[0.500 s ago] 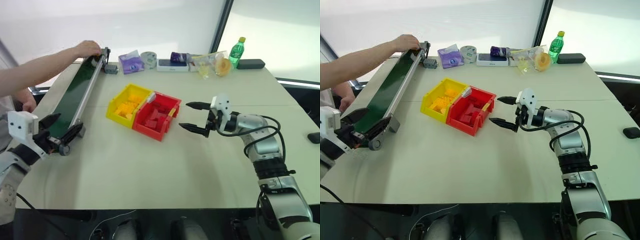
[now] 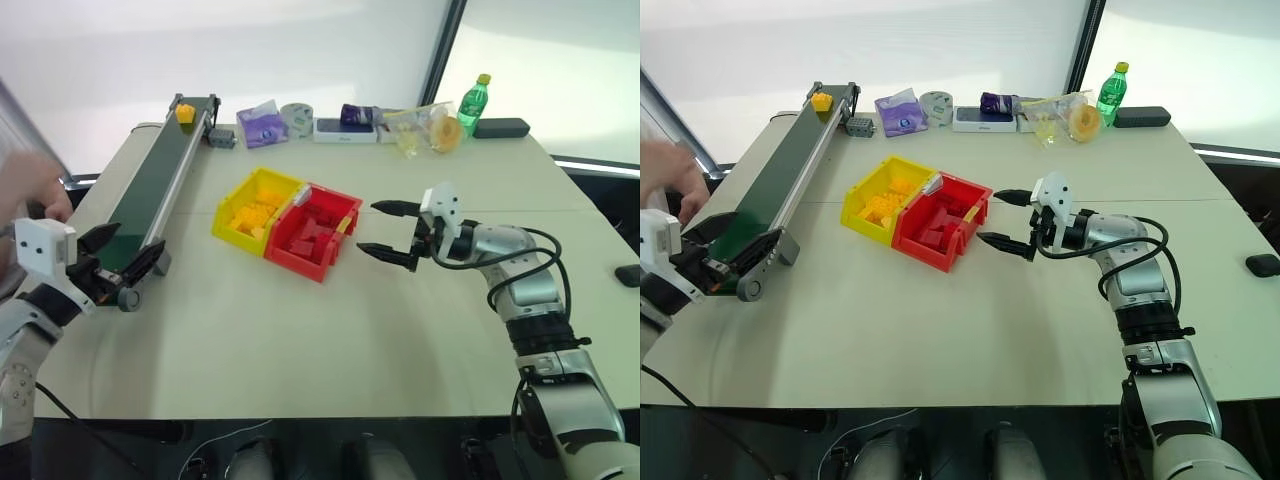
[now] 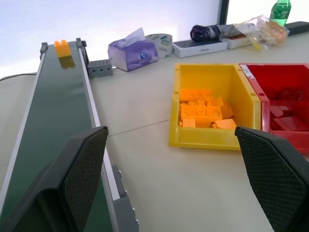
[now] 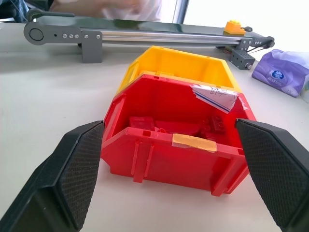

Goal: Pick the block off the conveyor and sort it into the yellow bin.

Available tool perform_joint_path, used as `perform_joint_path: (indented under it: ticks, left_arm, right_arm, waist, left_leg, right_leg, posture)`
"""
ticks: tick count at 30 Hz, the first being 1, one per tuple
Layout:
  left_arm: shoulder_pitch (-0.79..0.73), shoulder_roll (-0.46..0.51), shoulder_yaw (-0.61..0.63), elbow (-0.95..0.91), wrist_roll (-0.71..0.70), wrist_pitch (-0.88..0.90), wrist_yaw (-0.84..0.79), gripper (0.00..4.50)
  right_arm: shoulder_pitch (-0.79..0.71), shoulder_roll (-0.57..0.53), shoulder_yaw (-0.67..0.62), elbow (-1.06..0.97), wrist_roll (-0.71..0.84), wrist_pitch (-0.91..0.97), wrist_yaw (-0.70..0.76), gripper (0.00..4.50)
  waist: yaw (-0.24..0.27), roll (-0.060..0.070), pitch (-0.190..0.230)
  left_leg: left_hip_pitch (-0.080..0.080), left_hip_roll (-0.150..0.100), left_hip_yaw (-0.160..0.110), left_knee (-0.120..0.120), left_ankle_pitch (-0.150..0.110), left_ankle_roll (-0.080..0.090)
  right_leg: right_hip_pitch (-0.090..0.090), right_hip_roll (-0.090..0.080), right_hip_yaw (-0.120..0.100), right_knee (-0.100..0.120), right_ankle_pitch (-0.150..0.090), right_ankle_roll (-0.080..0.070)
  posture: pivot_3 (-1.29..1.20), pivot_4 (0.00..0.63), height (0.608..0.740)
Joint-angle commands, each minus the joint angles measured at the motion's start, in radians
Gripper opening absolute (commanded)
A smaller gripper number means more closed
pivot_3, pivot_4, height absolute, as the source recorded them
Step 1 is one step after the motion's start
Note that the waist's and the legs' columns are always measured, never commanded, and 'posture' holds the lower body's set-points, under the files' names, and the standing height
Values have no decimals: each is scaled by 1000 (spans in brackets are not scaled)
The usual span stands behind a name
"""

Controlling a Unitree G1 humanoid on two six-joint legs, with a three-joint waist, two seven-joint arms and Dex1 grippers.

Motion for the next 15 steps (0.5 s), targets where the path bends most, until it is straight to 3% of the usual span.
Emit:
perform_joint_path:
  ticks: [1, 10, 15]
  left_arm:
    - [13, -5, 29, -38, -6, -20, 10, 4444]
    - [56, -35, 50, -74, -6, -37, 31, 4444]
    - [92, -94, 130, -95, -16, -101, 80, 4444]
  right_arm:
    - [-25, 0, -17, -11, 5, -23, 6, 4500]
    - [-20, 6, -11, -16, 3, -26, 7, 4500]
    - [-21, 3, -14, -21, 5, -21, 10, 4500]
  waist:
    - [0, 0, 0]
    - [0, 0, 0]
    - [-1, 0, 0]
  left_leg:
    - [0, 0, 0, 0, 0, 0]
    - [0, 0, 0, 0, 0, 0]
    - [0, 0, 0, 0, 0, 0]
  right_leg:
    - [0, 0, 0, 0, 0, 0]
    - [0, 0, 0, 0, 0, 0]
    - [0, 0, 0, 0, 0, 0]
  posture:
    - [0, 150, 740]
    - [0, 150, 740]
    - [0, 150, 740]
